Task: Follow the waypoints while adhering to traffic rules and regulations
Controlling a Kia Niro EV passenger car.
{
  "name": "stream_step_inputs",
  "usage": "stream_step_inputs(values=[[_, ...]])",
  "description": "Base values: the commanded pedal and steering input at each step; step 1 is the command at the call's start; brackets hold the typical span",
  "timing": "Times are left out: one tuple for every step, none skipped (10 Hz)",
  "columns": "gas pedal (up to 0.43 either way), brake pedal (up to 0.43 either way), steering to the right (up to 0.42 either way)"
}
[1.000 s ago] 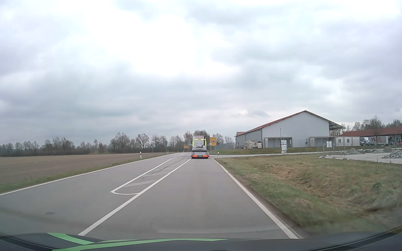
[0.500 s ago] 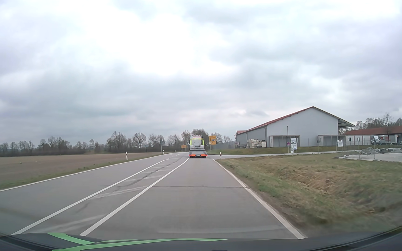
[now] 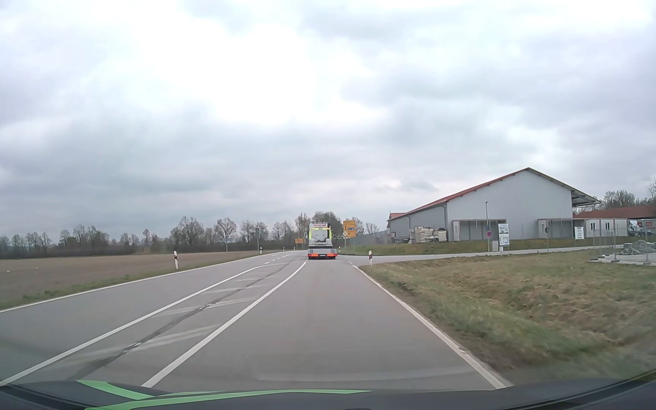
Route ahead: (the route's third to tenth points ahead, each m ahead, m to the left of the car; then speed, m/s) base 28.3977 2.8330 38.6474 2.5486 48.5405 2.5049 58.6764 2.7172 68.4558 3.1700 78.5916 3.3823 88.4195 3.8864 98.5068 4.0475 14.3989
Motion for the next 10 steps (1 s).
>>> stream_step_inputs(values=[[0.13, 0.0, 0.0], [0.15, 0.0, 0.0], [0.15, 0.0, 0.0], [0.15, 0.0, 0.0], [0.15, 0.0, 0.0], [0.15, 0.0, 0.0], [0.15, 0.0, 0.0], [0.15, 0.0, 0.0], [0.15, 0.0, 0.0], [0.15, 0.0, 0.0]])
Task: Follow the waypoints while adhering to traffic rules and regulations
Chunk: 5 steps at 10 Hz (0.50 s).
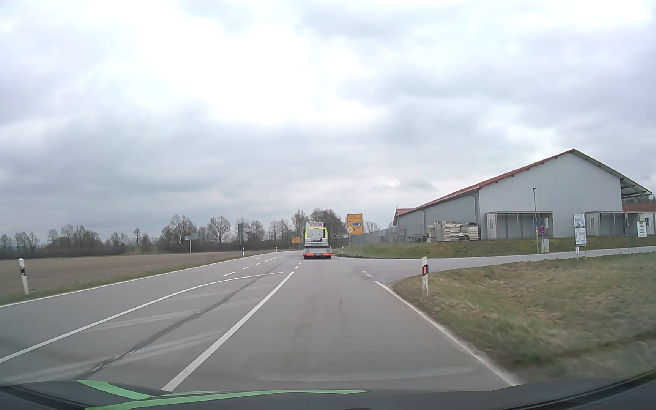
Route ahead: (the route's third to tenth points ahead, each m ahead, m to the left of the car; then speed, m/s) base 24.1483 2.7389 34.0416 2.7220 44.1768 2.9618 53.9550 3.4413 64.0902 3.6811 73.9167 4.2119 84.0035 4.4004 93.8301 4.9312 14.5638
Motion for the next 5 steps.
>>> stream_step_inputs(values=[[0.15, 0.0, 0.0], [0.15, 0.0, 0.0], [0.15, 0.0, 0.0], [0.15, 0.0, 0.0], [0.15, 0.0, -0.001]])
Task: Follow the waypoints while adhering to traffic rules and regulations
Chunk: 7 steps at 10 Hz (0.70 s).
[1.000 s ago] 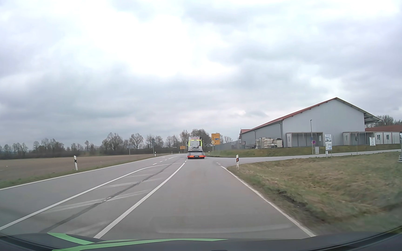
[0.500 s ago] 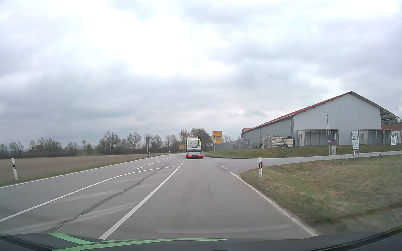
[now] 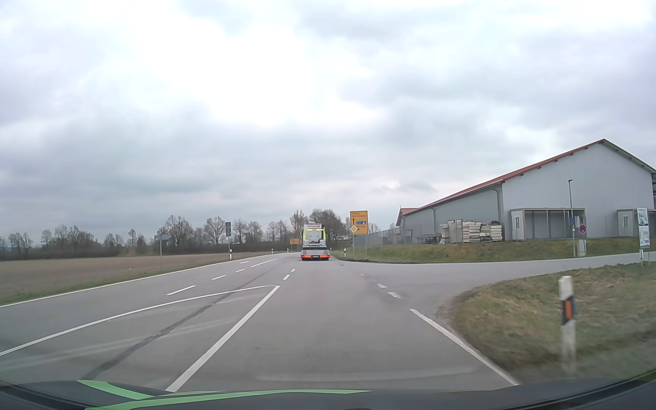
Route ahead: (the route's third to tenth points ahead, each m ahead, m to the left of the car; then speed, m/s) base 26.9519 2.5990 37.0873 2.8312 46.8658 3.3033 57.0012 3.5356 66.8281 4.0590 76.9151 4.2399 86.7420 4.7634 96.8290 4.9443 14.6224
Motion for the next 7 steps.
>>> stream_step_inputs(values=[[0.15, 0.0, -0.001], [0.138, 0.0, -0.002], [0.138, 0.0, -0.002], [0.13, 0.0, -0.002], [0.118, 0.0, -0.003], [0.098, 0.0, -0.004], [0.087, 0.0, -0.004]])
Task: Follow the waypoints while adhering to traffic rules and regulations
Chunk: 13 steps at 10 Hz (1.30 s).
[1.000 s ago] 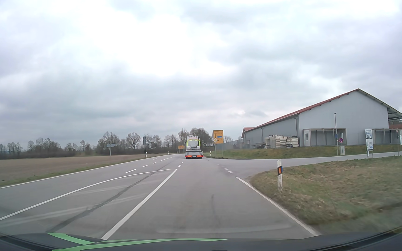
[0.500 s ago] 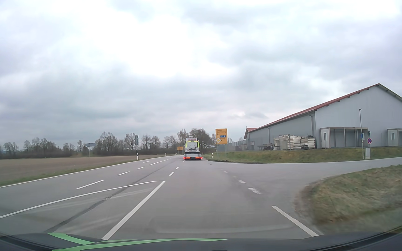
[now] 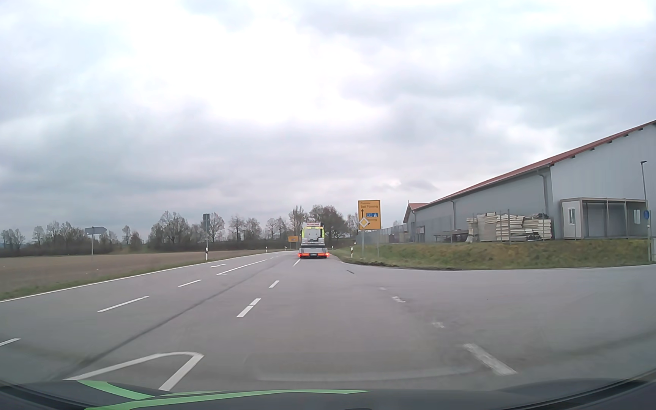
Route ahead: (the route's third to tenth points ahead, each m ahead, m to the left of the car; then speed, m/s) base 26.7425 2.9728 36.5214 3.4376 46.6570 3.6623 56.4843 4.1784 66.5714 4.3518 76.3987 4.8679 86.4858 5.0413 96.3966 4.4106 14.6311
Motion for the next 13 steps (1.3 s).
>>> stream_step_inputs(values=[[0.028, 0.0, -0.005], [0.0, 0.0, -0.005], [0.0, 0.0, -0.005], [0.0, 0.0, -0.005], [0.0, 0.0, -0.005], [0.0, 0.0, -0.005], [0.0, 0.0, -0.005], [0.0, 0.0, -0.004], [0.0, 0.0, -0.004], [0.0, 0.0, -0.004], [0.0, 0.0, -0.004], [0.0, 0.0, -0.004], [0.0, 0.0, -0.004]])
